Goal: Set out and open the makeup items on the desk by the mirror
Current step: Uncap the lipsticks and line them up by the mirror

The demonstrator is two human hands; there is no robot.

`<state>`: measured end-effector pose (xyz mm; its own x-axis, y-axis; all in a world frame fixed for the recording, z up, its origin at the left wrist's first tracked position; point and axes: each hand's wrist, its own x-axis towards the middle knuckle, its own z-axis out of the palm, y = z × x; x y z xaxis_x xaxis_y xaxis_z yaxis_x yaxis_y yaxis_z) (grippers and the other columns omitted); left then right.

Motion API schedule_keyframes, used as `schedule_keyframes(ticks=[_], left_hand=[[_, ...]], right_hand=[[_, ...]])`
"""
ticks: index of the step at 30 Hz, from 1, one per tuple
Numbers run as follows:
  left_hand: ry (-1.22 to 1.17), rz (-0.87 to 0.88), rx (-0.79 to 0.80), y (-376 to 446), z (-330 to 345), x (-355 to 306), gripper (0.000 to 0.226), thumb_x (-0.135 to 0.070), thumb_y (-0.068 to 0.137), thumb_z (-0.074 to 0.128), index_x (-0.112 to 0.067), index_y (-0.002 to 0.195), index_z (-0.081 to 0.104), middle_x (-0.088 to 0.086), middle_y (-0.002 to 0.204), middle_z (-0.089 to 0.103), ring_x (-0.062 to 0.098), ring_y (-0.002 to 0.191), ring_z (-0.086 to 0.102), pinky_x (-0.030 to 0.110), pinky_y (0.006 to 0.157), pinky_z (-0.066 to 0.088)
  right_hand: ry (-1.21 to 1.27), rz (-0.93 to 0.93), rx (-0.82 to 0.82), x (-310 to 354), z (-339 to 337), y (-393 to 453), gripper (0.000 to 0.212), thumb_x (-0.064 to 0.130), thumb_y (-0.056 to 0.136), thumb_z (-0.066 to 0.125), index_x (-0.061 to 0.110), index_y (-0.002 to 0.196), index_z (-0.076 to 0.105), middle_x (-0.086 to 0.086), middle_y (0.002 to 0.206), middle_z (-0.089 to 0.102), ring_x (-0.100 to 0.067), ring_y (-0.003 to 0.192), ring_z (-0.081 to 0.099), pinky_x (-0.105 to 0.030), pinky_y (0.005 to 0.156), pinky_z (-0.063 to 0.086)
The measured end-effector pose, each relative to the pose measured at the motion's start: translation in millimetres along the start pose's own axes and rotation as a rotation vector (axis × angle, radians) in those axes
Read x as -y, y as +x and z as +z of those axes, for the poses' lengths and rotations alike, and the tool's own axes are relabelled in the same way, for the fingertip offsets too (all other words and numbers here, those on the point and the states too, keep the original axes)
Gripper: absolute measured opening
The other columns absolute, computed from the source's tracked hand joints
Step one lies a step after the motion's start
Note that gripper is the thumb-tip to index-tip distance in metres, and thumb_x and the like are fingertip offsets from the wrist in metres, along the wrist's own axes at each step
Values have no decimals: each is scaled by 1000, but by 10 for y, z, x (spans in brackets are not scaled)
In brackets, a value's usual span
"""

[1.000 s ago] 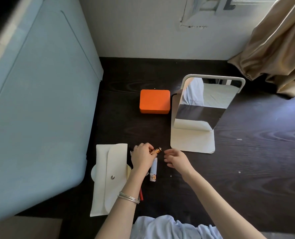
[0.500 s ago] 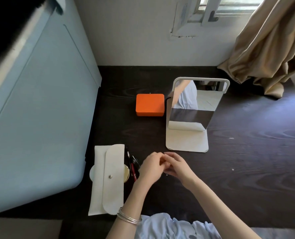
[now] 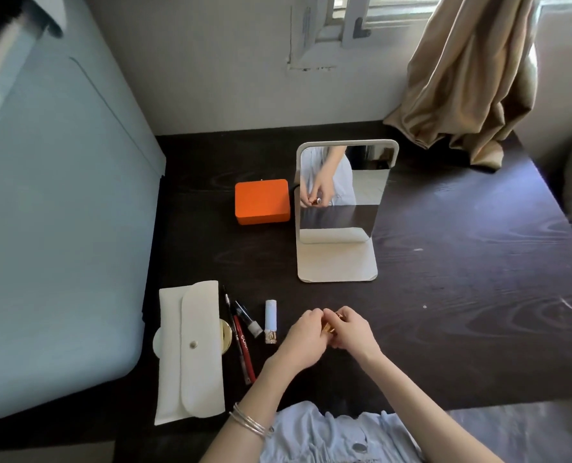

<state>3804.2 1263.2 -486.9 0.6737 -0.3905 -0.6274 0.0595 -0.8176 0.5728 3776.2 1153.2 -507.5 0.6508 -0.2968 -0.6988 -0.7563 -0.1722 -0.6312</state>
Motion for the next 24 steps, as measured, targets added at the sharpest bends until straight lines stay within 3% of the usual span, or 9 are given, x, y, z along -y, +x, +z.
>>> schedule_keyframes(ticks=[4, 11, 16, 19, 21, 24], left_hand=[[-68, -44, 87, -73, 23, -24, 32, -26, 102, 34, -13, 130, 39, 7, 115, 57, 15, 96, 57, 28, 78, 44], [-135, -27, 131, -136, -46, -43, 33, -31, 102, 32, -17, 131, 38, 3, 101, 55, 10, 82, 55, 30, 75, 47], [-120, -47, 130, -128, 23, 23, 34, -32, 100, 35, -19, 131, 42, 1, 99, 56, 10, 78, 55, 31, 74, 48], [-176, -38, 113, -109, 26, 77, 26, -35, 100, 38, -24, 121, 49, -2, 88, 56, 9, 73, 53, 30, 69, 46], [-283, -40, 104, -131, 45, 184, 18, -37, 99, 40, -27, 105, 54, -4, 76, 52, 7, 64, 48, 26, 61, 41], [-453, -64, 49, -205, 74, 394, 18, -39, 98, 42, -24, 99, 52, -4, 73, 48, 6, 58, 43, 21, 54, 35]], right_hand=[[133, 30, 38, -19, -3, -20, 31, 34, 87, 63, 11, 71, 49, 0, 59, 50, -9, 50, 46, -16, 46, 38], [235, -10, -6, -77, 49, -70, 31, 31, 87, 63, 12, 66, 51, -2, 61, 52, -14, 62, 49, -27, 58, 40], [233, 20, 26, -122, 78, -119, 30, 28, 90, 61, 12, 66, 53, -1, 61, 53, -11, 58, 48, -22, 55, 38], [230, 15, -7, -112, 87, -88, 26, 26, 90, 59, 11, 69, 57, -2, 64, 56, -14, 64, 51, -29, 61, 42], [283, 43, -157, -116, -25, 13, 23, 25, 90, 58, 11, 72, 59, -5, 67, 56, -16, 65, 50, -32, 64, 40], [508, 174, -239, -174, -377, 116, 25, 26, 93, 53, 15, 70, 50, 0, 52, 42, -8, 42, 39, -20, 42, 30]])
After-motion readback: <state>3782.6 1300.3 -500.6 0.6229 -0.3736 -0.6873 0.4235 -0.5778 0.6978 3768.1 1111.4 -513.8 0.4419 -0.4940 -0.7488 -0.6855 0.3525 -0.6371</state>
